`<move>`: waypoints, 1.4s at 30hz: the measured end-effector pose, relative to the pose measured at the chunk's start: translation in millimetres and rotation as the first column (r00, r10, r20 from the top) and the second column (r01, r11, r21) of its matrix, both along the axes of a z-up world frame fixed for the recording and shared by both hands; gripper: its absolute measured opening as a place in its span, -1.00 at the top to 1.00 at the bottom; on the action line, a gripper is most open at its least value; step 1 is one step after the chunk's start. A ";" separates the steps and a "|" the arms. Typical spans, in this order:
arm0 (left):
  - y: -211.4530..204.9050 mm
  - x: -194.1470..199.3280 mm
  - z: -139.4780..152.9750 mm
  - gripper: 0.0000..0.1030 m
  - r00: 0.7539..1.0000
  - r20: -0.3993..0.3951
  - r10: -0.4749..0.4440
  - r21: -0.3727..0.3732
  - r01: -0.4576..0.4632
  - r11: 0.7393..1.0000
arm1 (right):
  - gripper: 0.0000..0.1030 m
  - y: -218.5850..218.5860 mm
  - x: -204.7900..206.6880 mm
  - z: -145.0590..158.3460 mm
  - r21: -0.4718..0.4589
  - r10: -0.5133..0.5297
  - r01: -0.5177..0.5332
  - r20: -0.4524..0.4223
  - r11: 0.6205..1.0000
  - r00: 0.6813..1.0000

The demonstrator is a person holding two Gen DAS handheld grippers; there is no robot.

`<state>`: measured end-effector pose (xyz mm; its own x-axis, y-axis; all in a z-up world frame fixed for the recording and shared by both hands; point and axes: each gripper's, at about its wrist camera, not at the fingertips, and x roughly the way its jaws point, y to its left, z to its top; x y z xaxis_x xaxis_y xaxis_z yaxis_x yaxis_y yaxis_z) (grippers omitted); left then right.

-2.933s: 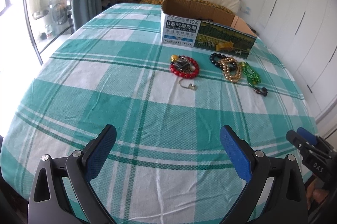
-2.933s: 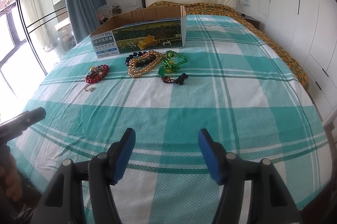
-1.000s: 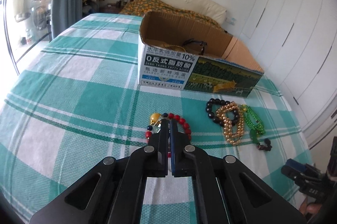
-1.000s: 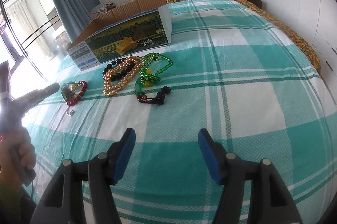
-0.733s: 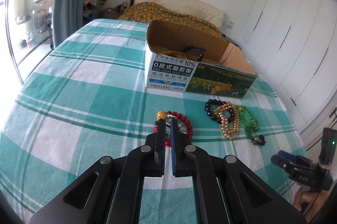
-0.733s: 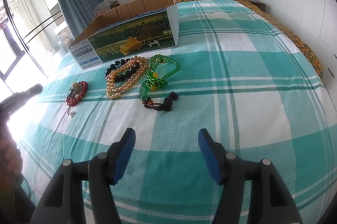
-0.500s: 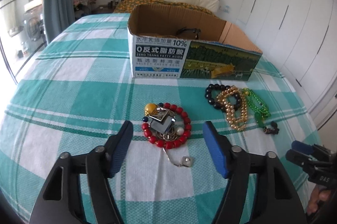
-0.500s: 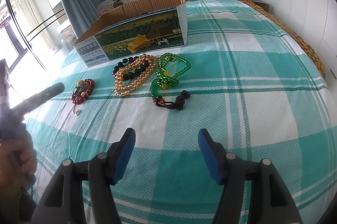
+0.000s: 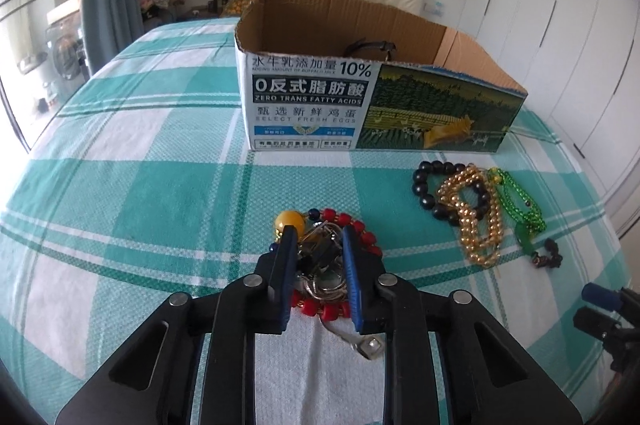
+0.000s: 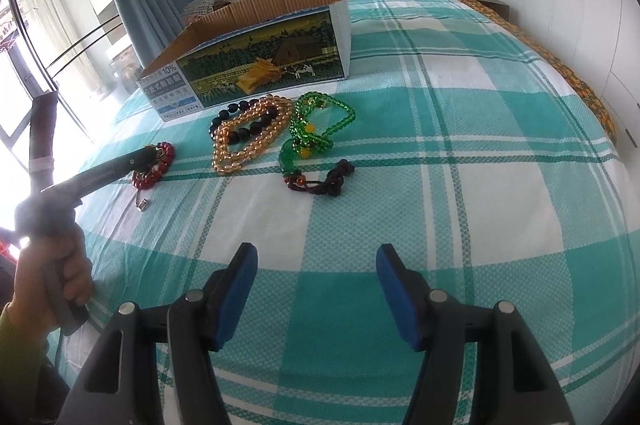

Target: Organize jewelry

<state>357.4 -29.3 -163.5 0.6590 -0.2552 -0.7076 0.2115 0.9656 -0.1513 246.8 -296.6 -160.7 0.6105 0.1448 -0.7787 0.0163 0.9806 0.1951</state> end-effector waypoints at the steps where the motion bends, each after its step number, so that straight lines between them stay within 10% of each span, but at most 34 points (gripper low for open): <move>1: 3.6 -3.4 6.0 0.62 1.000 0.014 0.005 -0.023 -0.005 1.000 | -0.23 -0.6 -0.1 0.5 -0.002 0.000 0.000 0.003 1.000 1.000; 20: 91.9 -96.9 55.6 0.85 0.994 0.056 0.096 -0.237 -0.080 0.968 | -0.23 -5.4 2.7 0.9 -0.013 -0.002 0.002 -0.005 1.000 1.000; 27: 84.8 -101.1 29.3 0.79 0.999 -0.030 0.037 -0.135 -0.041 0.990 | -0.23 2.2 -0.7 2.5 -0.032 0.021 -0.021 -0.002 0.999 1.000; 29: 79.2 -101.5 19.9 0.41 0.998 -0.052 0.029 -0.104 -0.034 0.994 | -0.23 0.8 -0.1 1.8 -0.037 0.016 -0.016 -0.006 0.999 1.000; 31: 77.9 -105.0 16.3 -0.47 0.998 -0.047 0.049 -0.090 -0.053 0.994 | -0.23 0.1 1.7 1.9 -0.053 0.018 -0.019 -0.006 0.998 1.000; 33: 79.5 -108.7 14.8 -0.72 0.997 -0.037 0.067 -0.081 -0.069 0.994 | -0.23 1.3 5.4 2.0 -0.074 0.033 -0.033 -0.004 0.997 0.999; 42: 81.4 -101.7 -12.8 -0.76 0.992 -0.117 0.053 0.008 -0.053 0.999 | -0.27 11.1 42.0 -12.8 -0.183 0.077 -0.079 -0.019 0.980 0.997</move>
